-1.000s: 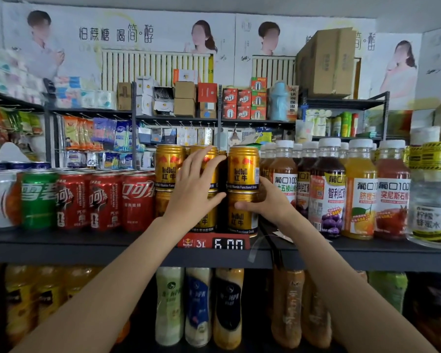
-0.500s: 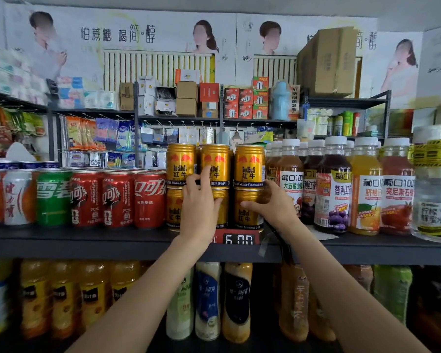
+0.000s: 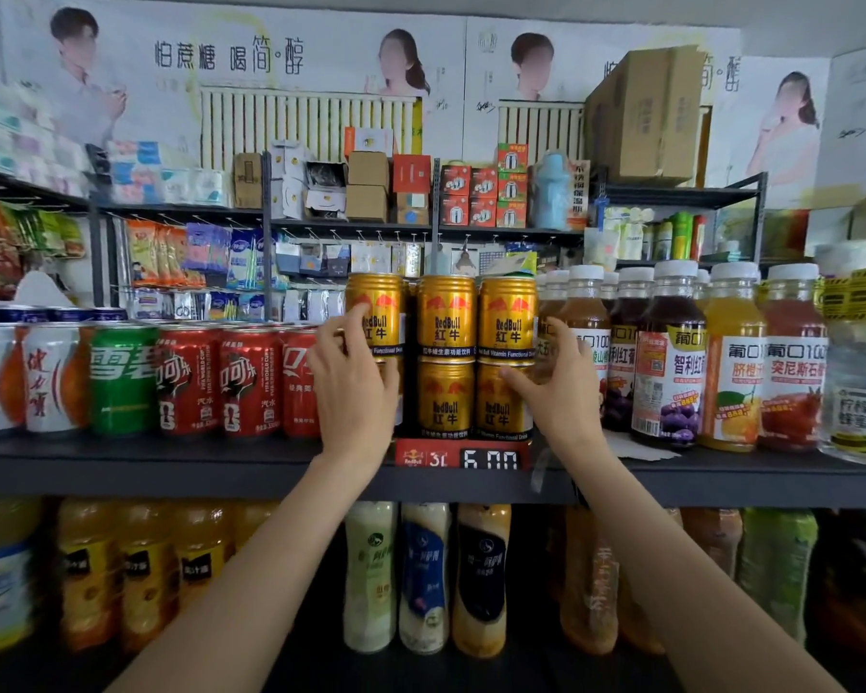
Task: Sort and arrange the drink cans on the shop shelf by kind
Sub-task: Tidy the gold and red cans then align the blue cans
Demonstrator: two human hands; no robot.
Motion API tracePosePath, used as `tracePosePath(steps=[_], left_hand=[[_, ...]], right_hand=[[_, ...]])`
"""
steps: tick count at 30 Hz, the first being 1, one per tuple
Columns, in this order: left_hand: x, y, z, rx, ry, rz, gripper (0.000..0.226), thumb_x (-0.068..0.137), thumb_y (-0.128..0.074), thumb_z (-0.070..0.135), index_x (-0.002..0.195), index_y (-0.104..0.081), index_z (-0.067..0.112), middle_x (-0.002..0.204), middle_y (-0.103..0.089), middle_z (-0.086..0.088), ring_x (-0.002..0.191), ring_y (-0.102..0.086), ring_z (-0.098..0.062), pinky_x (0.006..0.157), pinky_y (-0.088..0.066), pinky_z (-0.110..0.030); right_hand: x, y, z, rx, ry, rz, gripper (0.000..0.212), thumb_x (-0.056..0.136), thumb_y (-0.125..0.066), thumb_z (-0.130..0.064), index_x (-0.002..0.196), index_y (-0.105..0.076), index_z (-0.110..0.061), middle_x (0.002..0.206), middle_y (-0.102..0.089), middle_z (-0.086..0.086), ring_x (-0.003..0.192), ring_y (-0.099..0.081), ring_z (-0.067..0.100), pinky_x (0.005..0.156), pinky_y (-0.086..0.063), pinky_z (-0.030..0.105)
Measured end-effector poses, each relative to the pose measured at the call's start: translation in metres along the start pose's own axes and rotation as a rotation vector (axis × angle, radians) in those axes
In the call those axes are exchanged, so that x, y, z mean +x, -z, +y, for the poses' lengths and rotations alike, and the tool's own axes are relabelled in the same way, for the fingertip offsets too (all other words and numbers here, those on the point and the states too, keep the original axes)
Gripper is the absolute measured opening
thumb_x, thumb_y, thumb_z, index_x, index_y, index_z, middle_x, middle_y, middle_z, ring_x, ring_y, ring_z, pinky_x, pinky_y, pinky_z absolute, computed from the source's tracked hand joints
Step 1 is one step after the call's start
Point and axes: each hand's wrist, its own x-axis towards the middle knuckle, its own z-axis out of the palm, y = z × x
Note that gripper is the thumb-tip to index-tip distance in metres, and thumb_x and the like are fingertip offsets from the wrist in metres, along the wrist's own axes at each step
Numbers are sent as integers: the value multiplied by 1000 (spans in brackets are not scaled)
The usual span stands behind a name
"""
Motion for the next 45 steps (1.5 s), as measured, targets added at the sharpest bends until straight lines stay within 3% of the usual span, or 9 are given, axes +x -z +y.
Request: tracePosePath(steps=[3,8,17,26,29,32,37,41,45], left_hand=[[2,4,-4,46,46,-127,71,89,-57,12,145,-16,26,142,-28,-14,128,-33,-27,96,-38,-32],[0,1,-1,81,71,-252,87,88,-54,-1,147,1,32,149,-15,-19,136,-18,-35,102,-36,-39],[-6,-1,-4,-62,42,-188,76,89,-55,3,146,-16,36,146,-21,-9,131,-26,-30,102,-34,-36],[-13,4,-15,17,0,-283,77,90,-56,14,147,-8,36,146,-19,-12,130,-29,-29,93,-42,-36],[-19,9,-20,101,-73,-206,70,91,-55,21,147,-14,30,143,-25,-11,129,-30,-27,95,-40,-35],[-21,18,-34,111,-31,-89,64,90,-55,17,145,-23,25,143,-29,-11,129,-27,-29,101,-34,-40],[-19,30,-56,112,111,-161,74,89,-56,8,147,-15,26,148,-15,-14,131,-24,-33,100,-38,-41],[-14,33,-64,138,96,-222,78,88,-57,9,147,-11,30,145,-18,-12,129,-27,-32,99,-39,-40],[-13,32,-65,136,92,-206,77,87,-58,9,146,-13,29,143,-21,-12,127,-27,-32,98,-38,-38]], right_hand=[[-6,-8,-9,-53,69,48,69,81,-71,-25,139,-35,-17,132,-42,5,118,-44,22,101,-40,35],[-10,-9,-14,-48,35,66,64,84,-67,-14,140,-34,-17,132,-45,6,112,-51,27,99,-44,41],[-10,-8,-18,-63,-19,42,67,84,-66,-11,142,-32,-20,132,-48,7,115,-51,27,99,-44,44],[-12,-7,-18,-65,-35,9,72,83,-68,-11,143,-30,-22,134,-49,6,114,-53,25,98,-45,39],[-19,-8,-23,-88,-32,34,74,83,-67,-8,144,-26,-21,138,-40,10,122,-45,27,103,-40,42],[-34,-12,-41,-177,139,124,67,85,-62,-2,142,-32,-19,143,-28,14,132,-29,29,108,-33,40],[-54,-51,-74,-303,341,-37,62,87,-60,-5,141,-35,-20,147,-23,13,133,-30,26,104,-34,27],[-58,-81,-78,-383,307,-148,76,87,-60,-2,146,-20,-27,149,-15,12,124,-42,27,90,-46,28],[-62,-93,-80,-450,268,-149,81,86,-57,3,147,-15,-28,150,-15,11,129,-33,28,89,-46,30]])
